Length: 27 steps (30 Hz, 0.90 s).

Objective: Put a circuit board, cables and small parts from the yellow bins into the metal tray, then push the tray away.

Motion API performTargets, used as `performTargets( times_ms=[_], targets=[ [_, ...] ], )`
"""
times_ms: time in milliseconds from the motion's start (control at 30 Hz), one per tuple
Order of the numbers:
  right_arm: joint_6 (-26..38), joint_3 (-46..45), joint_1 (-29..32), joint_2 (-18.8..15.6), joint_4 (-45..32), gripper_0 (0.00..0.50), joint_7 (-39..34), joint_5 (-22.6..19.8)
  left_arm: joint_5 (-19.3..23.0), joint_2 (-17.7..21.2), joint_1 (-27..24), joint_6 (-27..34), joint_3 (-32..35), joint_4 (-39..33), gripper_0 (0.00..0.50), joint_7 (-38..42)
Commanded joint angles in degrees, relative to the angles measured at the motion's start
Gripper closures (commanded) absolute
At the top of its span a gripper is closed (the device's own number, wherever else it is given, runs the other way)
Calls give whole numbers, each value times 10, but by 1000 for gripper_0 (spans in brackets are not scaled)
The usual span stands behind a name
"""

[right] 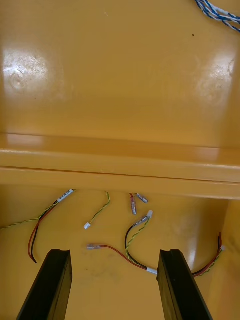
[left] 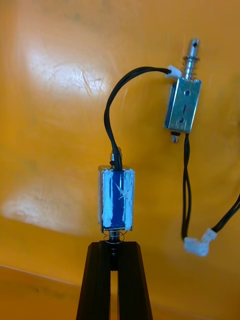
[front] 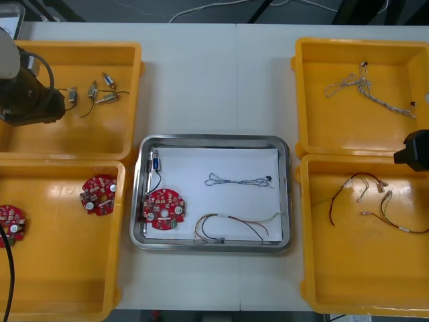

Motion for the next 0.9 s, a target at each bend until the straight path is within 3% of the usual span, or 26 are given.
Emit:
performTargets(
  times_ms=[33,367,733,900],
  targets=[
    [2,0,6,4,-9,0,-21,-4,12,-4,28,20,16,-49,500,-8],
    [2,0,6,4,-11,0,-25,-5,8,-5,37,13,14,-49,487,-9],
    [2,-3,6,4,-10,0,-25,-6,3,-5,44,-100,-13,3,500,-17],
    [2,-3,8,4,-10,0,-25,-6,2,-6,44,-105,-17,8,500,-17]
  ],
)
